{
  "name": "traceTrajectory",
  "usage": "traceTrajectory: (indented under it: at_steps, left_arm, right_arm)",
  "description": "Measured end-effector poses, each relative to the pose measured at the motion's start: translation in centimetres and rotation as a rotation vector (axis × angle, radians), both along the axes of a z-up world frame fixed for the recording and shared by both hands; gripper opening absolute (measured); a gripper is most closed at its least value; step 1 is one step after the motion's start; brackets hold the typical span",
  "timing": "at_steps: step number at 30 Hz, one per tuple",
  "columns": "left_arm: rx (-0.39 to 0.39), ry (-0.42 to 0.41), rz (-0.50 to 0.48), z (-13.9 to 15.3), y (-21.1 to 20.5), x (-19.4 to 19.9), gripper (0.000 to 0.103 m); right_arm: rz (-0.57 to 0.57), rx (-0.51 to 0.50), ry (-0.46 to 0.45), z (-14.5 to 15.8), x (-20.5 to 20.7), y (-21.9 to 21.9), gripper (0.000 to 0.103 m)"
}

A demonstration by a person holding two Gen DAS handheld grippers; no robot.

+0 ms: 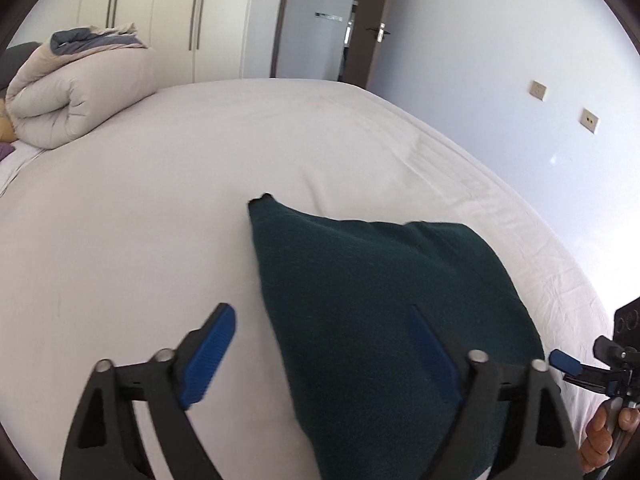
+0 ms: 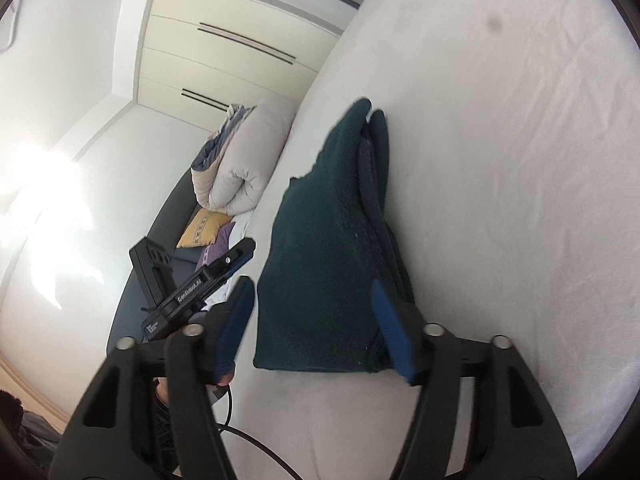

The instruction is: Fold small clothes

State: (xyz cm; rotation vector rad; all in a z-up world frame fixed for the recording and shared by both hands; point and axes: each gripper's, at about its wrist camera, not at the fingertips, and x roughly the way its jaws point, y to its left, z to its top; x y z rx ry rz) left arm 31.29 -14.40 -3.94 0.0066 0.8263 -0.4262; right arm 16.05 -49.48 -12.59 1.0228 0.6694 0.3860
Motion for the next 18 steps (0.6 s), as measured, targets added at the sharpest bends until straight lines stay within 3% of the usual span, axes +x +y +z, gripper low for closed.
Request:
traceTrajectory:
  at_steps: [3, 7, 10, 12, 14, 16, 18]
  left_arm:
    - [-0.071, 0.16, 0.021, -2.3, 1.8, 2.0, 0.096]
    - [-0.22, 0.376, 0.018, -6.2, 2.5, 3.0, 0.092]
    - [-0.247, 0.397, 0.005, -6.5, 2.0, 3.4, 0.092]
    - [-0.265, 0.43, -0.024, -6.6, 1.2, 3.9, 0.076]
    - [-0.246, 0.454, -0.024, -6.8, 0.4, 4.2, 0.074]
    - [-0.204, 0.448, -0.031, -6.6, -0.4, 4.2, 0.069]
    - [-0.199, 0.449, -0.036, -6.3, -0.7, 4.2, 0.053]
  right_arm:
    - [-0.034, -0.121, 0.006, 2.1, 0.7, -0.4, 0.078]
    - [0.009, -0.173, 0.141, 1.5, 5.0, -0.7, 0.078]
    - [0.042, -0.189, 0.242, 0.1, 8.1, -0.2, 0.078]
    - [0.07, -0.205, 0.264, -0.2, 10.1, 0.6, 0.078]
    - [0.094, -0.224, 0.271, -0.1, 11.6, 1.1, 0.078]
    - [0.102, -0.205, 0.288, -0.3, 12.9, 1.3, 0.074]
    - [0.121, -0.236, 0.339, -0.6, 14.0, 1.9, 0.047]
